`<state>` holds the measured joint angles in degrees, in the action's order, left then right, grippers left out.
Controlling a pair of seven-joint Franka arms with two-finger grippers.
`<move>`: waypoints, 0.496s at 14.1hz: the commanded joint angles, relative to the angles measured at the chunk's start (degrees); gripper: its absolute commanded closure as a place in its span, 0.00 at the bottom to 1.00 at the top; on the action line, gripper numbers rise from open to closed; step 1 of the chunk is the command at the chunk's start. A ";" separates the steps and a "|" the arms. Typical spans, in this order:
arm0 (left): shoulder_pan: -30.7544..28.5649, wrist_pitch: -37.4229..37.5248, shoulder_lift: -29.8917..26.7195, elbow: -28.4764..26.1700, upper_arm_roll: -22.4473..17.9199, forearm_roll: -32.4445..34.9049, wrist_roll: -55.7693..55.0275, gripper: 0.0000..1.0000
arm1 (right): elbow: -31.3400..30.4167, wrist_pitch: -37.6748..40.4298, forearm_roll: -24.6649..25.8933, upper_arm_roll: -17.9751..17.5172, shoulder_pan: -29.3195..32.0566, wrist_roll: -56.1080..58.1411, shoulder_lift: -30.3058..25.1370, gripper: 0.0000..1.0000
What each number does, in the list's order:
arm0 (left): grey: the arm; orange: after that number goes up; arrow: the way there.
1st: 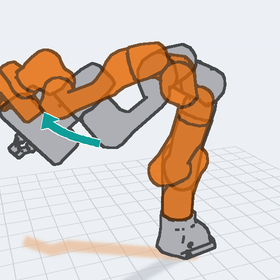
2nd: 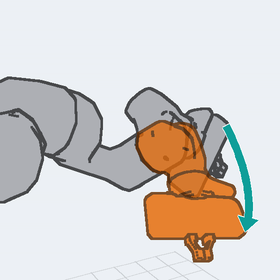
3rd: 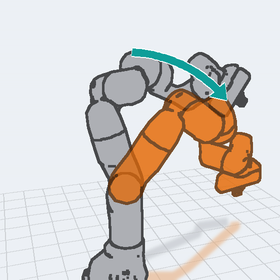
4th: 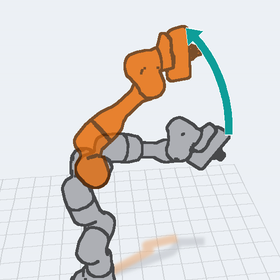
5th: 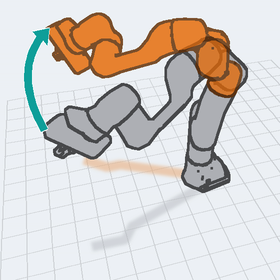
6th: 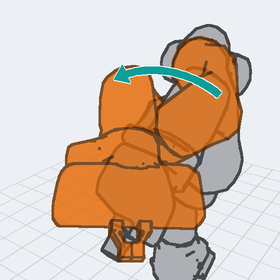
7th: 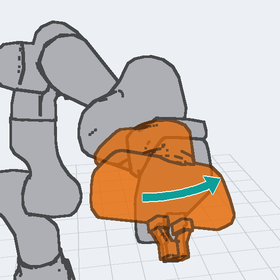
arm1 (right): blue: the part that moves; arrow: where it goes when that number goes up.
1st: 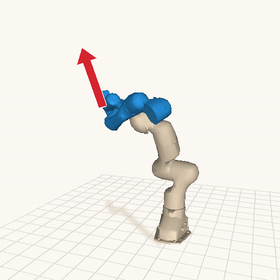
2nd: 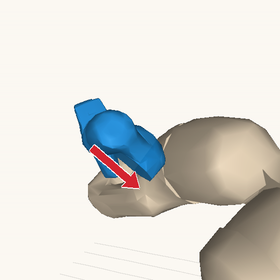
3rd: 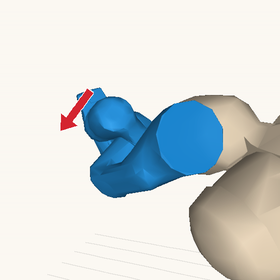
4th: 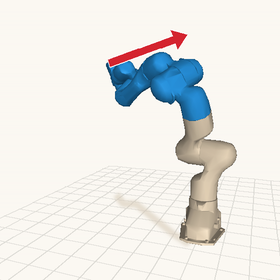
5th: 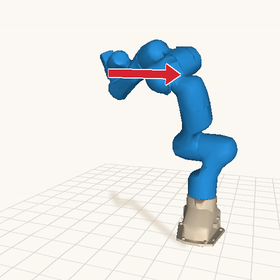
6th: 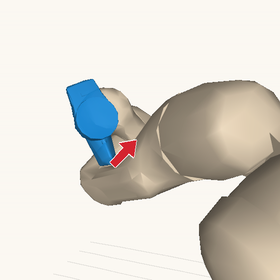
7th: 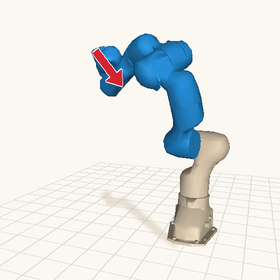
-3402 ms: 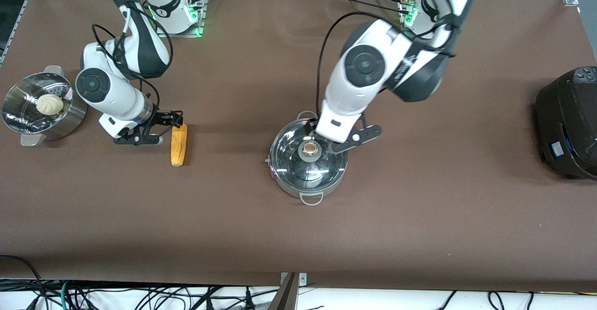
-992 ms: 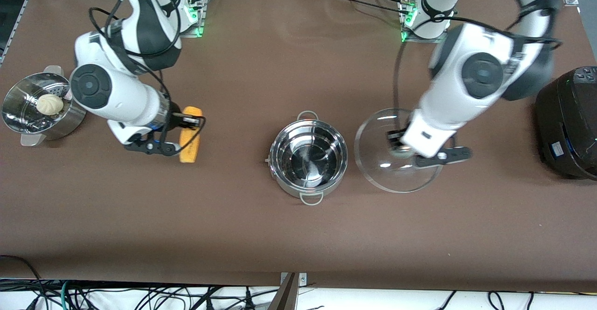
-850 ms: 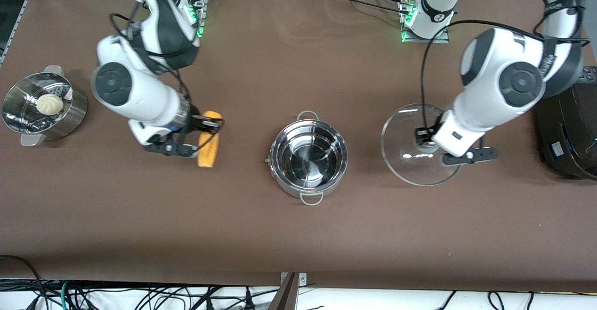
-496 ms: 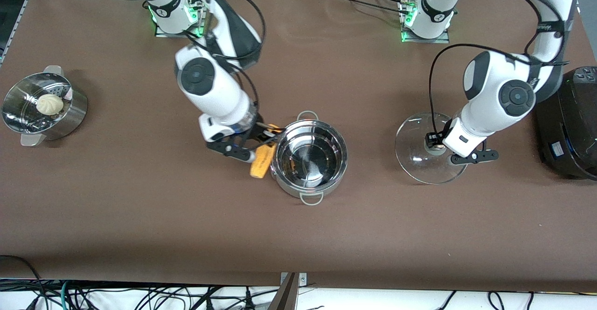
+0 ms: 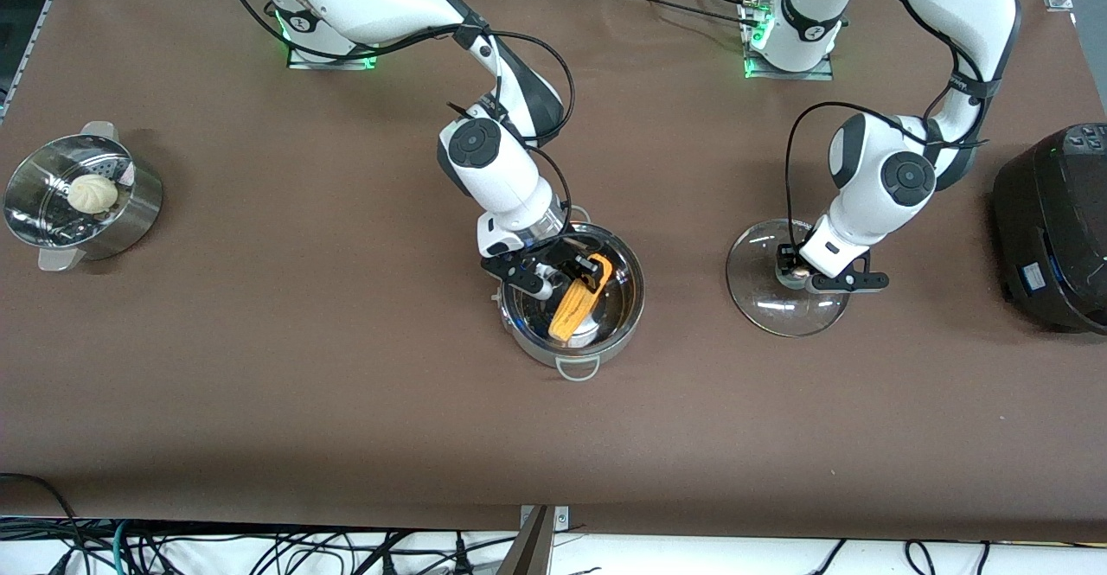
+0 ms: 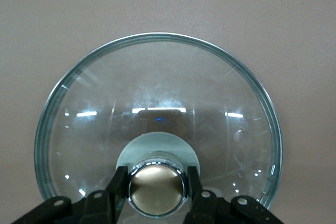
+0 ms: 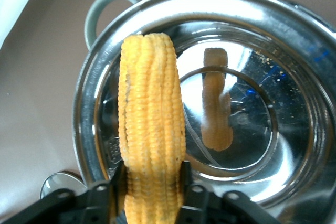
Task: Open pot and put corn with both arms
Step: 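Carry the corn over the open pot with the right gripper, then lower the corn into the pot and open the right gripper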
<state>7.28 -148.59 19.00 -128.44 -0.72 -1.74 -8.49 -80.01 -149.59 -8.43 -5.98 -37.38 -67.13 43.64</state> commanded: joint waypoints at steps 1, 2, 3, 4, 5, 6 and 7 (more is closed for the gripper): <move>0.10 0.67 1.91 -0.06 -1.48 -0.46 2.07 0.85 | 1.61 6.92 0.96 -0.26 0.82 -0.29 -1.80 0.00; 0.19 1.19 1.83 0.03 -1.48 -0.37 2.07 0.16 | 1.61 7.81 0.96 -0.26 1.00 -0.37 -2.32 0.00; 0.19 2.68 1.04 0.03 -1.65 -0.37 1.64 0.00 | 1.61 8.78 1.05 -0.17 1.00 -0.29 -2.50 0.00; -0.07 4.96 -1.32 0.11 -2.00 -0.37 1.46 0.00 | 1.61 9.83 1.13 -0.08 1.00 -0.29 -2.68 0.00; -0.16 7.76 -3.86 0.55 -2.87 -0.37 1.81 0.00 | 1.61 11.93 1.57 -0.08 1.00 -0.29 -3.55 0.00; -0.16 11.36 -6.67 0.90 -3.06 0.06 1.81 0.00 | 1.61 16.56 3.58 0.18 1.09 0.15 -4.87 0.00; -0.59 14.44 -9.57 1.43 -3.06 0.33 1.98 0.00 | 1.61 22.79 5.34 0.62 1.61 2.07 -6.71 0.00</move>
<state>7.25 -141.11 16.93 -127.14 -3.27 -2.00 -8.00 -78.14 -135.59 -5.96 -5.59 -36.71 -66.77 40.59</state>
